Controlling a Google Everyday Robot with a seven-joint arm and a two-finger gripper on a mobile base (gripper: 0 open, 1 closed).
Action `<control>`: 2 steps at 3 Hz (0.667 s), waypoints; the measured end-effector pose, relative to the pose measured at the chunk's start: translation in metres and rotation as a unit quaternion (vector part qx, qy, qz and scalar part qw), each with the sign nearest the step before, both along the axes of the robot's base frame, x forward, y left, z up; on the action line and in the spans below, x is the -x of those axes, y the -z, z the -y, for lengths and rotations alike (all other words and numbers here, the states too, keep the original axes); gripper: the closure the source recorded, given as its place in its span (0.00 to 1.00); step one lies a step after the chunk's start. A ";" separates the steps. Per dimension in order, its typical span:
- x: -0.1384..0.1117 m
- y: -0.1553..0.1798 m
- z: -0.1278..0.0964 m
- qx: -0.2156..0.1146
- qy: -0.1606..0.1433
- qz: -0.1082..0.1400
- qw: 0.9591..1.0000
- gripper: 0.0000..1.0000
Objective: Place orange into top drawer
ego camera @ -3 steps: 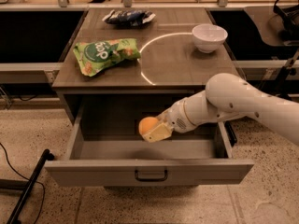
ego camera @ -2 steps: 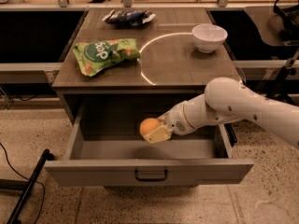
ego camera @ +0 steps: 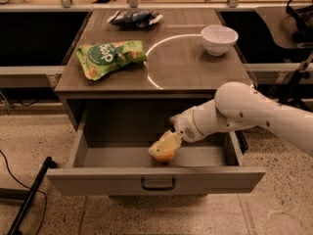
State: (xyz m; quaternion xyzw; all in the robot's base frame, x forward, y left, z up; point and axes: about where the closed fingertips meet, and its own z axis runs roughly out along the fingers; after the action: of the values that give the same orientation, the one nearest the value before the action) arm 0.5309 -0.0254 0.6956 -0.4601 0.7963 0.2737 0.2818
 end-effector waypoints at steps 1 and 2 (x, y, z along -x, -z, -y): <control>0.000 -0.004 0.011 0.001 0.012 0.005 1.000 0.00; 0.003 -0.016 0.033 -0.005 0.033 0.016 0.999 0.00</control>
Offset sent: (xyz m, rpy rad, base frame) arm -0.0055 -0.0711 0.0324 0.0244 -0.0601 -0.1387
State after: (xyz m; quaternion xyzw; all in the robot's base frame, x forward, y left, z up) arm 0.5282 -0.0588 0.7115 -0.4361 0.8054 0.2606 0.3054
